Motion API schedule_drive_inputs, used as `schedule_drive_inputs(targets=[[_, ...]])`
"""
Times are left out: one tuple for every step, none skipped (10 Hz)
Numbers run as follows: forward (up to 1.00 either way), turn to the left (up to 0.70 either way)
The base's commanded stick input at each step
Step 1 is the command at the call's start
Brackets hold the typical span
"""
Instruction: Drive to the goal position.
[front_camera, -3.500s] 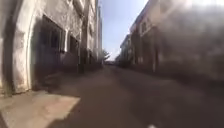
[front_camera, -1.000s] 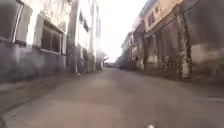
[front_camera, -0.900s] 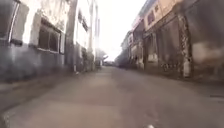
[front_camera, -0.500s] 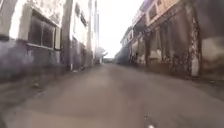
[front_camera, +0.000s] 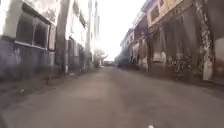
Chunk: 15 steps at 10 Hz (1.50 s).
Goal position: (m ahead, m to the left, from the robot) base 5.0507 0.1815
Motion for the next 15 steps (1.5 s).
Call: schedule_drive_inputs(targets=[[1.0,0.0],[1.0,0.0],[1.0,0.0],[1.0,0.0],[1.0,0.0],[1.0,0.0],[1.0,0.0],[1.0,0.0],[1.0,0.0],[1.0,0.0],[1.0,0.0],[1.0,0.0],[1.0,0.0],[1.0,0.17],[1.0,0.0]])
